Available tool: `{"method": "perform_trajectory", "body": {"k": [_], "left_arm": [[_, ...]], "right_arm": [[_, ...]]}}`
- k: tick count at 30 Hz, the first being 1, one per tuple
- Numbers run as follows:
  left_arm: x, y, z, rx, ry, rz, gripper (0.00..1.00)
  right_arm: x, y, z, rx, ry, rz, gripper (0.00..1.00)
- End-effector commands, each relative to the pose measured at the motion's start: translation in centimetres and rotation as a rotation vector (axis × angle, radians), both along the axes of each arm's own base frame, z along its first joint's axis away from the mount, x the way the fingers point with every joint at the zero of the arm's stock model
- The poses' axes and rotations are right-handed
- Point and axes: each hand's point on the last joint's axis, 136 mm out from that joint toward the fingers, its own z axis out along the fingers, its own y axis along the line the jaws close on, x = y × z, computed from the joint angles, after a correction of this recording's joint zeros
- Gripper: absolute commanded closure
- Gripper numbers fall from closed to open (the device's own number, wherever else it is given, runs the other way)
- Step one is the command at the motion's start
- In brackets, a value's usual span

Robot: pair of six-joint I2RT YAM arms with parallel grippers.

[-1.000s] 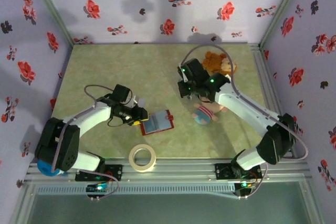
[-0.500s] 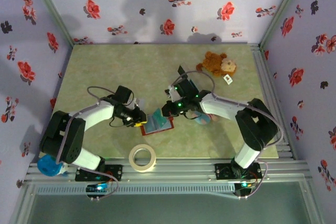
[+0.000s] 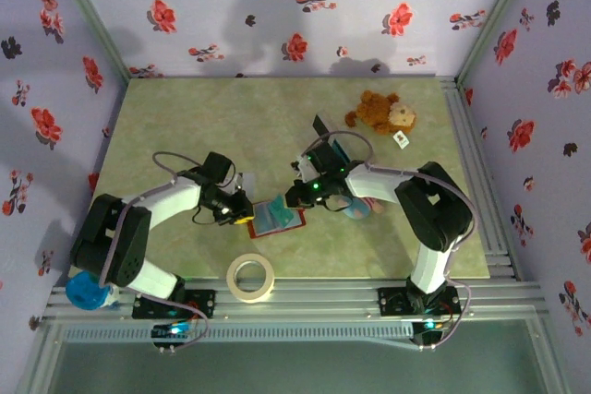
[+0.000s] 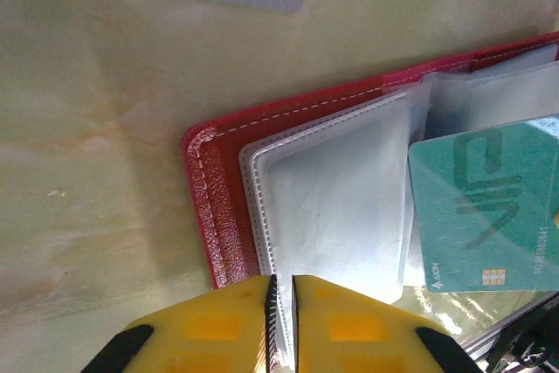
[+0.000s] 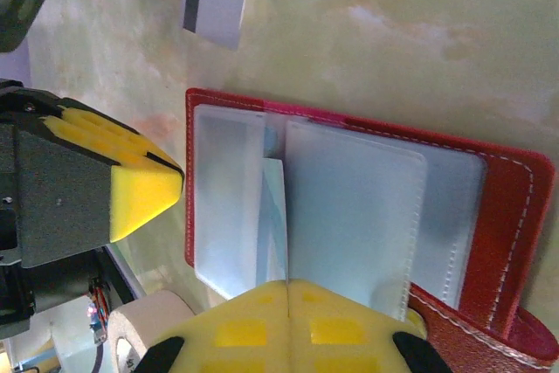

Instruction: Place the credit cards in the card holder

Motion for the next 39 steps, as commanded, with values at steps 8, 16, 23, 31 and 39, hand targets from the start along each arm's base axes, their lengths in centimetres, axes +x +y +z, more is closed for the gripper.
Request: {"method": "perform_trajectory", "body": {"k": [8, 16, 23, 31, 39], "left_arm": [[-0.6, 0.6, -0.6, 0.040, 0.024, -0.018, 0.84], [-0.7, 0.7, -0.7, 0.038, 0.024, -0.014, 0.88], [-0.5, 0.6, -0.5, 0.039, 0.016, -0.021, 0.91], [-0.5, 0.6, -0.7, 0.041, 0.023, -0.026, 0.92], [-0.6, 0.6, -0.7, 0.045, 0.029, -0.031, 0.93]], "right_arm": [[-0.5, -0.8, -1.2, -0.008, 0.036, -0.018, 1.00], [-0.7, -0.4, -1.8, 0.008, 0.068, -0.023, 1.00], [-0.5, 0.4, -2.1, 0.025, 0.077, -0.028, 0.99], [0.6, 1.0, -2.1, 0.029, 0.065, -0.076, 0.95], [0.6, 2.3, -2.2, 0.041, 0.061, -0.097, 0.97]]}}
